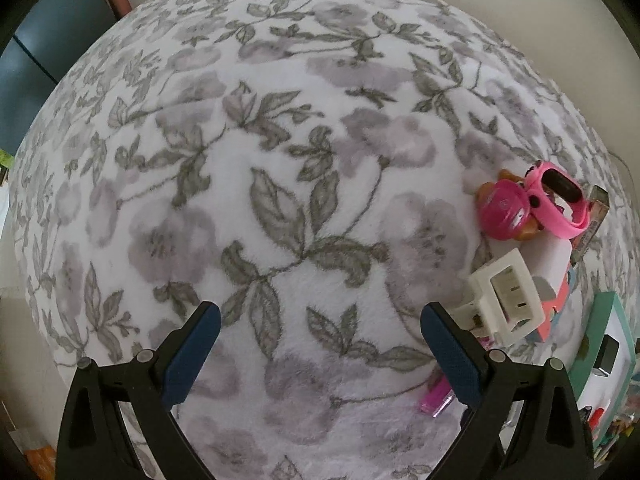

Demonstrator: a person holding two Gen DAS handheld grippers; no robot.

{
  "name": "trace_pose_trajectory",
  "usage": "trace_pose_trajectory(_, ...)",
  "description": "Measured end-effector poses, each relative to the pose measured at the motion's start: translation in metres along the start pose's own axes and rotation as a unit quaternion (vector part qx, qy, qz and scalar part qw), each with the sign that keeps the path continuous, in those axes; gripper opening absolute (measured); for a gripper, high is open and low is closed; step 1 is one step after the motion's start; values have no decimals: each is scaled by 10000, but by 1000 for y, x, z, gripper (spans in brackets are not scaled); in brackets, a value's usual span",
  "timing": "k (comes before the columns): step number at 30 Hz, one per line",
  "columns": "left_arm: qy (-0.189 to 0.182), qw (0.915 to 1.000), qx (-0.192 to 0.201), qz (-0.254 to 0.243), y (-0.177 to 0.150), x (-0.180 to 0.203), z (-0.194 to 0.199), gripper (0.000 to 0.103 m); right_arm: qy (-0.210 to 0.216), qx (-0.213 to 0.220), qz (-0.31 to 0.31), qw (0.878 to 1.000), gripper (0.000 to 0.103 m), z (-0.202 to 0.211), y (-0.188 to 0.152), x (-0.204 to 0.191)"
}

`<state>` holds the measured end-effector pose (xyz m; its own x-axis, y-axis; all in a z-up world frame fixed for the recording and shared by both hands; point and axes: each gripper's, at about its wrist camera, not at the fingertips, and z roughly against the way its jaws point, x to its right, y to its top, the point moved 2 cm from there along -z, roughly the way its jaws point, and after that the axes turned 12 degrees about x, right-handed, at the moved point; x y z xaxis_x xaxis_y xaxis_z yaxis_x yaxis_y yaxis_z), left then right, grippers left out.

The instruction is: Organize rigid objects

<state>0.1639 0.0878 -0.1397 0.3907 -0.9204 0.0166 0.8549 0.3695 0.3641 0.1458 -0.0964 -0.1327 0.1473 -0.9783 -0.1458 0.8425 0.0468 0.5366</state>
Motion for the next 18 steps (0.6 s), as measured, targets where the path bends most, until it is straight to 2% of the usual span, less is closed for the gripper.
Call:
trace_pose_trajectory(10, -222, 9996, -81, -178, -3, 11, -4, 100, 323, 46, -277, 9991, 55, 3, 6, 3)
trace_pose_trajectory(18, -365, 9987, -135, -330, -6, 26, -3, 100, 354, 1, -453, 9983, 53, 11, 6, 12)
